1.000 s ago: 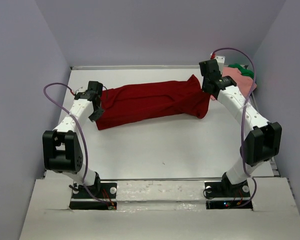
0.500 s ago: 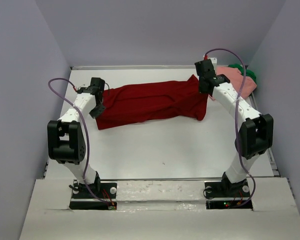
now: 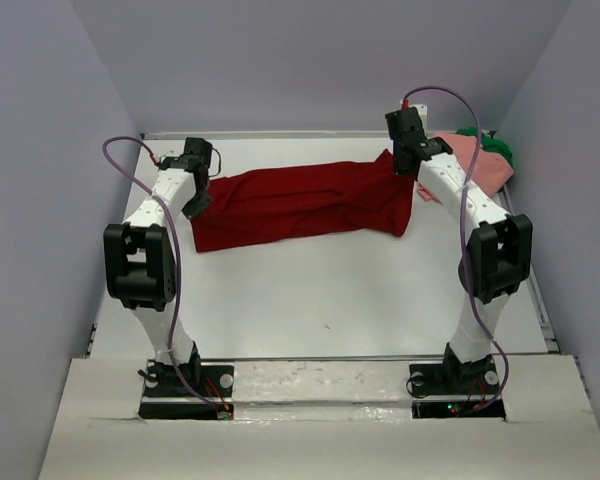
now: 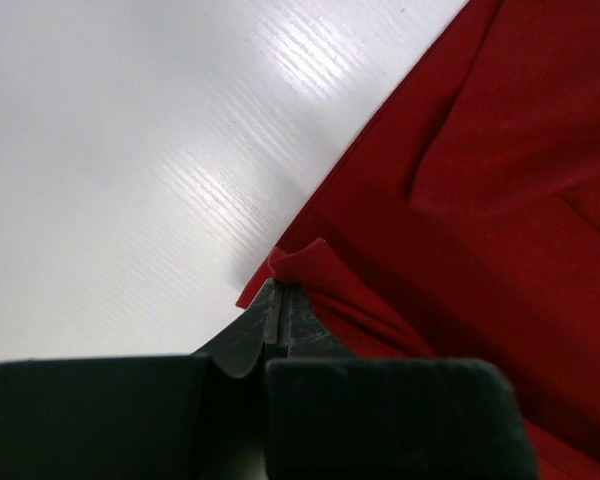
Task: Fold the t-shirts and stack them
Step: Fold the tshirt
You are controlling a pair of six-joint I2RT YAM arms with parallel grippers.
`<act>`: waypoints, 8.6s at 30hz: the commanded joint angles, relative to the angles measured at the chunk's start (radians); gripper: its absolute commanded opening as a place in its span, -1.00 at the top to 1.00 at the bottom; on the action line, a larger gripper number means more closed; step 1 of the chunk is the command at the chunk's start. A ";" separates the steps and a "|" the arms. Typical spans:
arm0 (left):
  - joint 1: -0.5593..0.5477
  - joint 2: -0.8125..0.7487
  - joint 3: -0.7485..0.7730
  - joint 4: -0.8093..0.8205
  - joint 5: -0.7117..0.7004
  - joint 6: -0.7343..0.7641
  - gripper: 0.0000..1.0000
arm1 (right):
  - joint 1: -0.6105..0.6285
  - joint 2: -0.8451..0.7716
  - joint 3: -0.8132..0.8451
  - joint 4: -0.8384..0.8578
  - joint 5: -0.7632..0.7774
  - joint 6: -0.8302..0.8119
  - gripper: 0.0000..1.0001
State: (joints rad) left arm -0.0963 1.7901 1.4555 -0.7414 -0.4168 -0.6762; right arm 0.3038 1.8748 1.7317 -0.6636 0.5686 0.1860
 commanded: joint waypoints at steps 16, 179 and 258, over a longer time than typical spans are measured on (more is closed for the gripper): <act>-0.013 0.167 0.229 -0.070 -0.057 0.033 1.00 | -0.052 0.173 0.264 0.035 -0.064 -0.109 1.00; -0.464 -0.098 0.022 0.125 -0.017 0.168 0.81 | 0.021 0.141 -0.039 0.107 -0.305 -0.094 -0.82; -0.372 0.247 0.111 0.175 0.239 0.098 1.00 | 0.040 0.139 -0.166 -0.016 0.229 0.334 0.77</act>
State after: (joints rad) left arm -0.4648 2.0129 1.5379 -0.5163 -0.2047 -0.5522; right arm 0.3473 2.0033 1.5002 -0.6418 0.7136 0.4862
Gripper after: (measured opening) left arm 0.011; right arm 0.123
